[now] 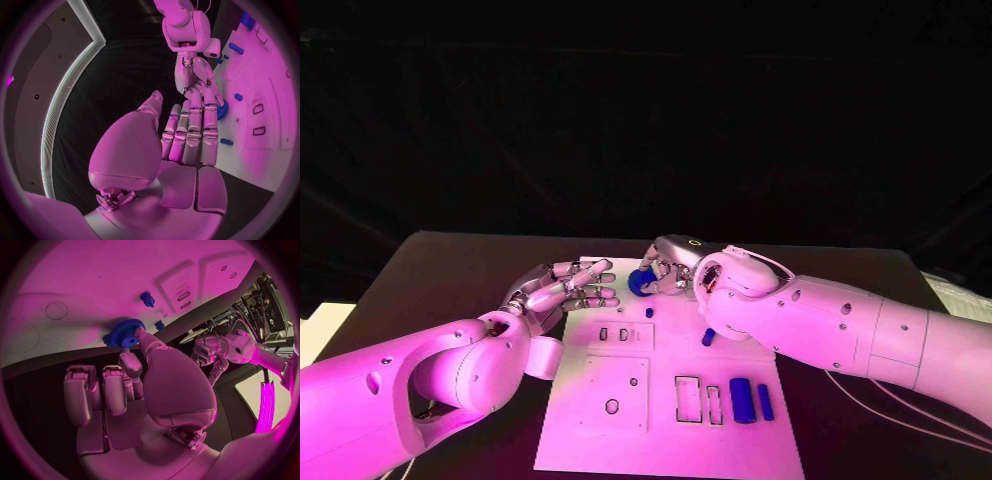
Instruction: Assemble the parts on the task board
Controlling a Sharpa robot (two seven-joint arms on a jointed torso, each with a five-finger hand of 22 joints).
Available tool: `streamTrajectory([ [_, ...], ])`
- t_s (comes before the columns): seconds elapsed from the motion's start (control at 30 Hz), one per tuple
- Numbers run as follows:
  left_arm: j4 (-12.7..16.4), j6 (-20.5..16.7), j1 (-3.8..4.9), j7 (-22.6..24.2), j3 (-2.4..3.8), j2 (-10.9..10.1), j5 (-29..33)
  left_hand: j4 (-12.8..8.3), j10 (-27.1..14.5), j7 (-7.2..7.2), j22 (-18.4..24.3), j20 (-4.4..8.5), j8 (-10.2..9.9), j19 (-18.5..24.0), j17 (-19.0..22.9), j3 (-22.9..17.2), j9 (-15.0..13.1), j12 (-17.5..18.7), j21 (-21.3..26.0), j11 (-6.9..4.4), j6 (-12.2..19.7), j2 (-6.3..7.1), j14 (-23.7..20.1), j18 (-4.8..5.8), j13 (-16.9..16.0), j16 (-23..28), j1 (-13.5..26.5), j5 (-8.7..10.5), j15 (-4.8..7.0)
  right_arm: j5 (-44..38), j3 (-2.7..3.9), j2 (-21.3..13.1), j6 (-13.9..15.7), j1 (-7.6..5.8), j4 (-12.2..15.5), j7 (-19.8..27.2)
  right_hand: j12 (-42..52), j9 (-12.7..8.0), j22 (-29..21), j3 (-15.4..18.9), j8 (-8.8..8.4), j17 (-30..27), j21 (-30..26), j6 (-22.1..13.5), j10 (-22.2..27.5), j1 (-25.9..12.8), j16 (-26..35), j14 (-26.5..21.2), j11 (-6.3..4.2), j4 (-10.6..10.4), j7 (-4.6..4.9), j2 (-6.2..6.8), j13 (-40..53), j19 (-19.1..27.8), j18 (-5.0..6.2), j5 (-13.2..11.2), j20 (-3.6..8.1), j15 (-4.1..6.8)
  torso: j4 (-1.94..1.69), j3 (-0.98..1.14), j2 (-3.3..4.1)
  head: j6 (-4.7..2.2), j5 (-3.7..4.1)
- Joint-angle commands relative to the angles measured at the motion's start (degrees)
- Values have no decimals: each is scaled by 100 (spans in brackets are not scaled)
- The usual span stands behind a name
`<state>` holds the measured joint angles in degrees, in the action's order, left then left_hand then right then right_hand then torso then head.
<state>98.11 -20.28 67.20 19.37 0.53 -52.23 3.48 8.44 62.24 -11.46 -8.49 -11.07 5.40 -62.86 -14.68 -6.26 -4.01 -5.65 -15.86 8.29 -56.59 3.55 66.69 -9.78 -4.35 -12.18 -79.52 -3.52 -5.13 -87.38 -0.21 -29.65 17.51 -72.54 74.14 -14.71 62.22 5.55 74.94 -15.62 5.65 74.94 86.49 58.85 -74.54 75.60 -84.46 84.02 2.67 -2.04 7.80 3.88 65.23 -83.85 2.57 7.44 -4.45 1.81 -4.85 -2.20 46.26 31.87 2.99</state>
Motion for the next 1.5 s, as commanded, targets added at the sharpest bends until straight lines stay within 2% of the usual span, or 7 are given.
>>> streamTrajectory([
  [0.03,12,118,7,24,5,6,-47,-37,-32,-12,9,-13,-34,-37,-7,3,7,29,37,22,16,-22,-11,-50,8,20,9,20,-20,-106,-10,8,-116,18,-15,31,-214,-45,604,34,-123,497,-37,-174,145,-85,53,383,56,0,59,66,-177,37,-45,39,-68,-79,3,0,-1,5,1],
  [0.3,14,119,8,16,5,4,-47,-47,-34,-15,10,-14,-39,-38,-14,3,7,35,40,24,18,-25,-12,-49,8,25,8,20,-21,-104,-14,2,-54,18,-30,27,-828,-198,433,280,-236,400,-128,-1177,600,-192,132,354,220,-102,234,250,-723,165,-4,41,-207,-222,1,1,-2,-9,13],
  [0.7,6,109,8,8,4,-10,-47,-47,-34,-15,10,-14,-39,-38,-14,3,7,35,40,24,18,-25,-12,-49,8,25,8,20,-21,51,-18,-247,353,19,203,190,-600,-130,482,361,-146,420,-111,-799,457,-150,126,362,191,-180,194,198,-582,124,-13,151,-218,-209,2,7,0,4,-7],
  [0.93,1,119,8,17,4,-34,-47,-57,-37,-18,11,-14,-45,-38,-21,3,7,40,43,26,22,-30,-13,-49,9,29,6,20,-23,604,-2,-991,784,-32,855,612,-212,-108,629,386,-114,532,-42,-637,210,-110,54,394,155,-209,156,147,-281,13,-47,315,-193,-179,17,5,-8,-9,4],
  [1.13,11,133,7,29,4,-79,-47,-61,-37,-17,11,-14,-46,-39,-23,2,7,42,44,25,22,-31,-14,-49,9,31,3,20,-23,1409,5,-1815,636,-124,1223,1582,7,-107,730,355,-118,619,4,-580,87,18,-2,414,141,-139,146,114,-98,-59,-71,366,-179,-166,84,17,-23,-37,20],
  [1.27,0,151,7,38,3,-84,-47,-64,-35,-15,11,-15,-46,-39,-25,1,7,42,45,25,21,-32,-14,-49,8,32,1,20,-23,1782,3,-2237,407,-136,1206,2073,16,-108,756,356,-124,650,16,-557,95,75,-22,420,139,-94,144,132,-91,-76,-77,405,-175,-164,143,47,-44,-46,8],
  [1.5,-49,180,5,40,2,-40,-47,-76,-28,-9,12,-15,-47,-40,-32,-2,5,42,48,21,15,-39,-14,-49,7,36,-4,19,-23,2004,-13,-2665,203,-17,914,2287,11,-110,757,363,-128,651,16,-552,103,83,-22,420,140,-85,145,140,-95,-76,-77,430,-174,-165,184,81,-78,-61,80],
])
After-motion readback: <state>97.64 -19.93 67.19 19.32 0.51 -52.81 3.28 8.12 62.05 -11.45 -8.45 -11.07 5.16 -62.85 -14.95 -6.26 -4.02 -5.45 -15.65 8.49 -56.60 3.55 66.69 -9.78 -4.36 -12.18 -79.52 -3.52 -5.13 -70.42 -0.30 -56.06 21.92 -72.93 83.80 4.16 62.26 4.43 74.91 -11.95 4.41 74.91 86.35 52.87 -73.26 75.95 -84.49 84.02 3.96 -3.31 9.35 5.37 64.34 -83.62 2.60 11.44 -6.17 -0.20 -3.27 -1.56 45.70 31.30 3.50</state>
